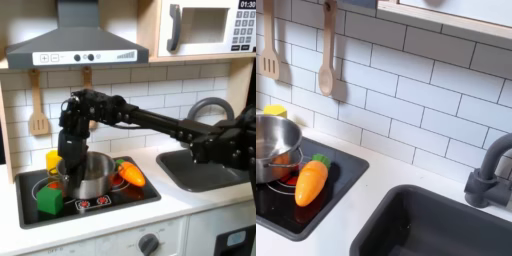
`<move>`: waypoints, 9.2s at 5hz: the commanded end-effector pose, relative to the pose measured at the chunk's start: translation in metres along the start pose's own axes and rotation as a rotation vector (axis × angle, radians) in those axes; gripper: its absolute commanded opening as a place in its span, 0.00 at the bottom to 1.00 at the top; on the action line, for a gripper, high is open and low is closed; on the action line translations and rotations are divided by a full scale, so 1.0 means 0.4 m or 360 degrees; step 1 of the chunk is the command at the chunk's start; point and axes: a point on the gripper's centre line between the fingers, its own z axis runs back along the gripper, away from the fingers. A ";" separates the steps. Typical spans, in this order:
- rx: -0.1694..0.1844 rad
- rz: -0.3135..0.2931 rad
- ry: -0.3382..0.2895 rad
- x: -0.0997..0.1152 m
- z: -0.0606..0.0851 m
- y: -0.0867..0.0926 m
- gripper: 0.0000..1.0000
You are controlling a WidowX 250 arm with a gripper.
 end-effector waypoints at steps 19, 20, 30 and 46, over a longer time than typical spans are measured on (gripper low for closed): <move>-0.0126 0.0099 -0.0211 0.095 0.108 0.036 1.00; -0.0165 0.0100 -0.0188 0.098 0.111 0.073 1.00; -0.0169 0.0144 -0.0159 0.058 0.043 0.153 1.00; 0.0012 0.0232 -0.0052 0.086 -0.021 0.127 1.00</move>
